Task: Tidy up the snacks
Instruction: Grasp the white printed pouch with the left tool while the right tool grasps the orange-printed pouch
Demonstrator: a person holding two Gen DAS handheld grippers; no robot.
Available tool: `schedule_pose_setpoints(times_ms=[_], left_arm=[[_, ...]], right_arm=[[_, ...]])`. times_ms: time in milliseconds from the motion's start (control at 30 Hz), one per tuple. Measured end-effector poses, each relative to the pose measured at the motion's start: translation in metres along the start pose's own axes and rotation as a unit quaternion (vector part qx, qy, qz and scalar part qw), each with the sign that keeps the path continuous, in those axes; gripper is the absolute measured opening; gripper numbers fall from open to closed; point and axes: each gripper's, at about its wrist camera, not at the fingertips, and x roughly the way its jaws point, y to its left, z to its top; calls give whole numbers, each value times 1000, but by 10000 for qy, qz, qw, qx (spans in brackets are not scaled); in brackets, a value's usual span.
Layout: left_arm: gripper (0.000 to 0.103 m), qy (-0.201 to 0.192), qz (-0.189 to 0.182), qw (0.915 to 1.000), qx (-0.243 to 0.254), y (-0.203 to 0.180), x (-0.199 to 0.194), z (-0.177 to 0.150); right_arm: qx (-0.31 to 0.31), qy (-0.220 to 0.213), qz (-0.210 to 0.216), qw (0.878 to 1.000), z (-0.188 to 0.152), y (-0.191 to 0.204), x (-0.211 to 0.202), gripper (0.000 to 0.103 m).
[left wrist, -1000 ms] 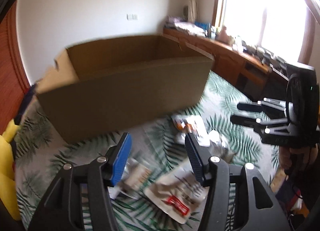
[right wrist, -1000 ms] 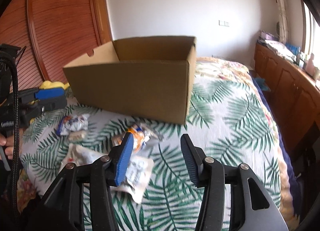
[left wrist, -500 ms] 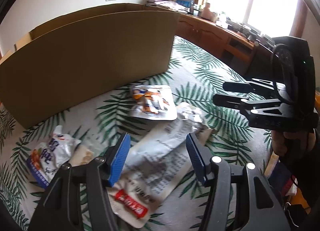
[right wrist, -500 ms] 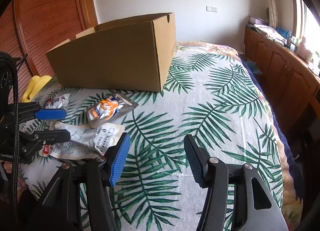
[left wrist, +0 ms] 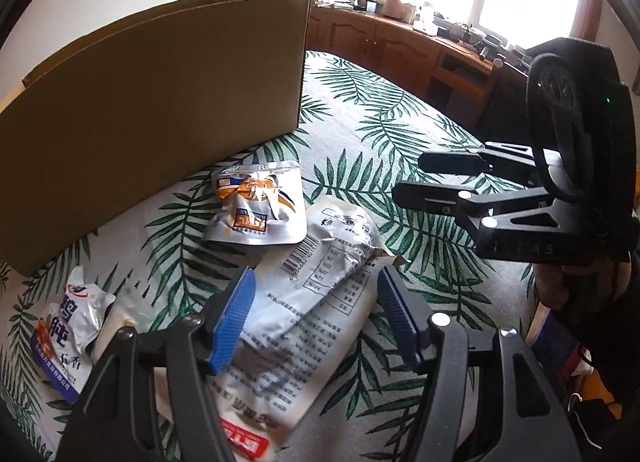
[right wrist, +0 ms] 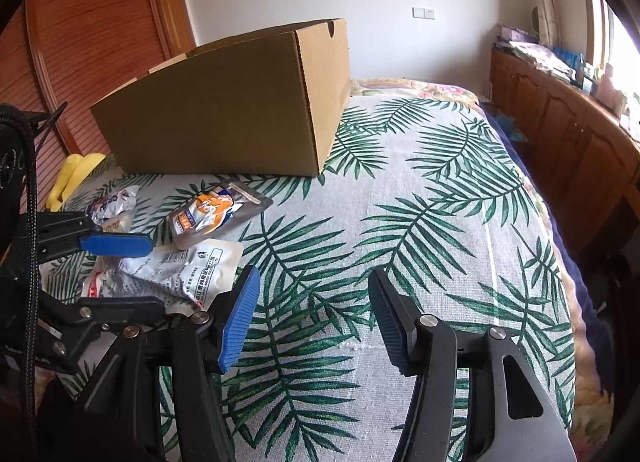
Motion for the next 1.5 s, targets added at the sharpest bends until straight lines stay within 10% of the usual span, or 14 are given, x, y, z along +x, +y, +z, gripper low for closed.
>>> schedule_pose_setpoints(times_ms=[867, 1100, 1500], left_arm=[[72, 222, 418, 9983, 352, -7, 21, 4], [27, -23, 233, 9992, 316, -10, -2, -2], [14, -457, 231, 9987, 41, 10, -49, -12]], right_arm=[[27, 72, 13, 10000, -1, 1, 5, 57], [-2, 114, -24, 9999, 5, 2, 7, 57], [-144, 133, 231, 9995, 29, 24, 17, 57]])
